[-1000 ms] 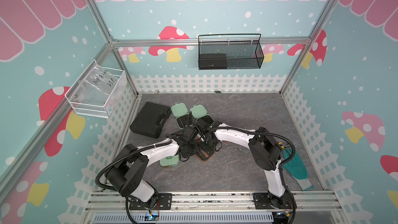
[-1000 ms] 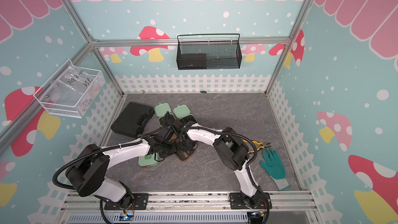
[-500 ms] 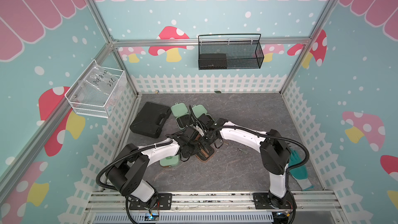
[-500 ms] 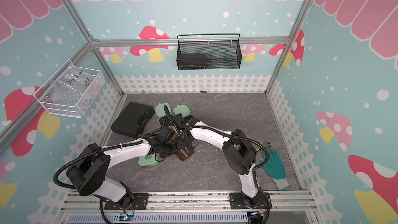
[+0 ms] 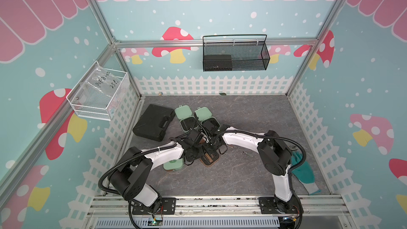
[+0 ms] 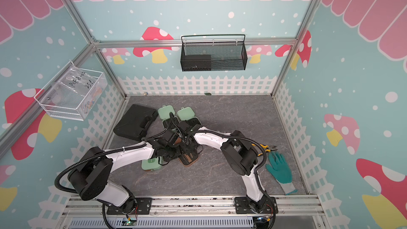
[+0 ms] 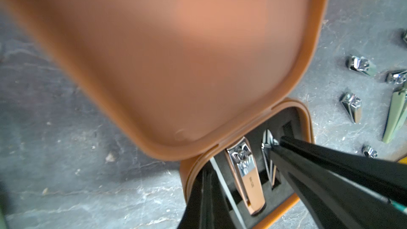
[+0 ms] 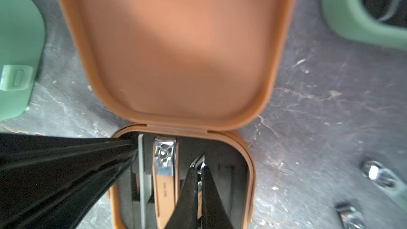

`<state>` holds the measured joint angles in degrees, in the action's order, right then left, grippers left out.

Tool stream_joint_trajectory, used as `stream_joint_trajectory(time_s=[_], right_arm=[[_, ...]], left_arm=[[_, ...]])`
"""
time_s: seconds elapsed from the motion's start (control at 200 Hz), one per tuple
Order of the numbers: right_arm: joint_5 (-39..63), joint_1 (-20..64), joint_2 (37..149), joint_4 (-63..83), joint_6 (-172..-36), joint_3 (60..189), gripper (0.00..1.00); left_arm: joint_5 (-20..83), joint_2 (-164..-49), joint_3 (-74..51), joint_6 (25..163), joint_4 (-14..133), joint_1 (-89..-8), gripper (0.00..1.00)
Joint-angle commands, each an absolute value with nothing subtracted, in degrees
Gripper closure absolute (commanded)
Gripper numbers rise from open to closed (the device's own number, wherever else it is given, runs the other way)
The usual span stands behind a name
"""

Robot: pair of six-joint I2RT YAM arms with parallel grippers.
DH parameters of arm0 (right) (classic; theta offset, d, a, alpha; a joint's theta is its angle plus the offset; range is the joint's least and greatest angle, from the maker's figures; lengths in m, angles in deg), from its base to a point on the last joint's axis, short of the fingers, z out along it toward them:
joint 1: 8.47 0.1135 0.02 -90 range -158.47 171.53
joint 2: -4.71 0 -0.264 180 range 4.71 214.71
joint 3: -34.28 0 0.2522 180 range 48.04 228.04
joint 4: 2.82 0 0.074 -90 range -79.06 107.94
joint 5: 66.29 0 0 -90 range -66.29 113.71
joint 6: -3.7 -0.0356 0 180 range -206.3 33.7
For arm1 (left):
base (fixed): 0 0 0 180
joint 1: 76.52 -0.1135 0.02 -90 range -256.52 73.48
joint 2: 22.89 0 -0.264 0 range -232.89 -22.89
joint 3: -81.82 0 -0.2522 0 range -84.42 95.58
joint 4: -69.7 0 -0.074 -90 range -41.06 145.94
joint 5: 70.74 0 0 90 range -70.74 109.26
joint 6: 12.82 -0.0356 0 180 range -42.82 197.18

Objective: Organize nail clipper sets
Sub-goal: Place the nail clipper in the storage box.

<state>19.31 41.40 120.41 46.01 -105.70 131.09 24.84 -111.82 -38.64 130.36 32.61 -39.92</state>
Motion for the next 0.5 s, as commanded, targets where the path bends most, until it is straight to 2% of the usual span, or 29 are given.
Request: stream_joint_trajectory(time_s=[0.0, 0.18, 0.495], right_arm=[[17.88, 43.04, 122.54, 46.41, -105.71, 127.47, 0.92], [18.02, 43.03, 120.66, 46.18, -106.17, 126.14, 0.89], [16.92, 43.03, 120.9, 43.41, -108.17, 121.24, 0.9]], left_arm=[[23.59, -113.04, -39.88, 129.82, 30.02, -39.51, 1.0], [23.73, -113.24, -39.61, 129.91, 30.02, -39.49, 1.0], [23.67, -112.76, -39.95, 130.0, 30.02, -39.49, 1.0]])
